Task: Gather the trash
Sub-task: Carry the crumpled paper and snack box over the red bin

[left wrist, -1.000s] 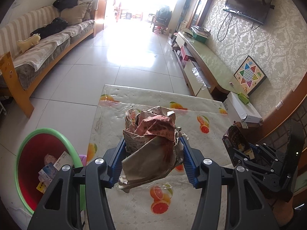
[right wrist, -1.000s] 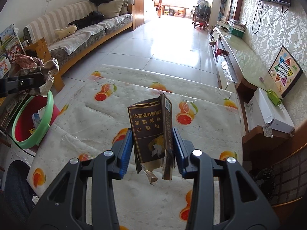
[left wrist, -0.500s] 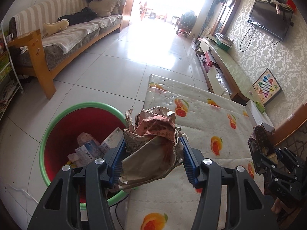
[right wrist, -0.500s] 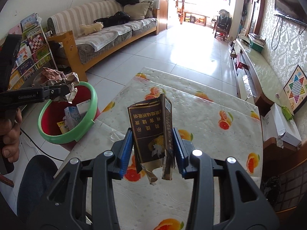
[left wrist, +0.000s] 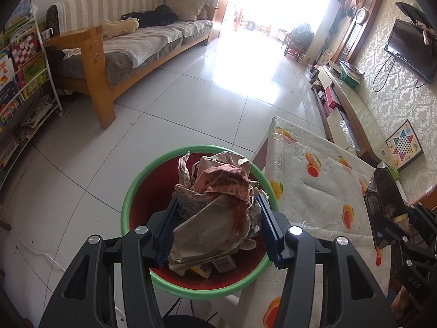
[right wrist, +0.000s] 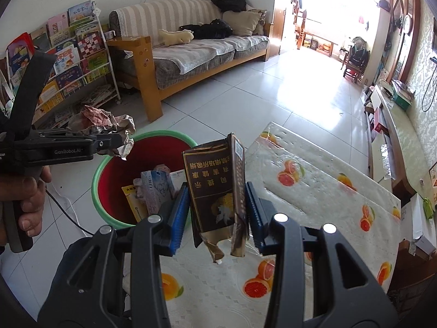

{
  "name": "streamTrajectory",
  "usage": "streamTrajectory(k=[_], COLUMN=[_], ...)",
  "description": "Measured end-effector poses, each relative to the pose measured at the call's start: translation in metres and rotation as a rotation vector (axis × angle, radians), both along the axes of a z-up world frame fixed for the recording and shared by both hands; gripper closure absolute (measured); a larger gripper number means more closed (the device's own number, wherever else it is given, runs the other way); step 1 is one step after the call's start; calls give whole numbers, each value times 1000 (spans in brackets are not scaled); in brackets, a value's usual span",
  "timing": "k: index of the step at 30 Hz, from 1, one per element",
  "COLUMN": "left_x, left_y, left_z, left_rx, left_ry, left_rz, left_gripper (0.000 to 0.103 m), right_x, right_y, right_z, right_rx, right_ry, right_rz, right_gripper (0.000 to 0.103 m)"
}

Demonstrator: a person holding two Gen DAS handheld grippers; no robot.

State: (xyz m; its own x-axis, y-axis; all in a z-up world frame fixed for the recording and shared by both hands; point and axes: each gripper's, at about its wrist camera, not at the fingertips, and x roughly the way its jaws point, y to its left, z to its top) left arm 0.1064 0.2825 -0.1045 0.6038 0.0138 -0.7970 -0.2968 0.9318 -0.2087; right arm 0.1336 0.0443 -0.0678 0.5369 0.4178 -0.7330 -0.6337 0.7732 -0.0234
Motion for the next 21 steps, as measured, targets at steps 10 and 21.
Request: streamTrajectory(k=[10, 21], left_x=[4, 2], left_y=[23, 18], left_z=[-9, -11], left_rx=[17, 27], left_ry=[31, 37], left_rz=[29, 27], left_gripper=[51, 51], right_x=[-1, 2], right_y=[35, 51], right_z=[-4, -12], right_rx=[-13, -17], right_ry=[9, 23], right_rz=[50, 60], right_gripper=[64, 64])
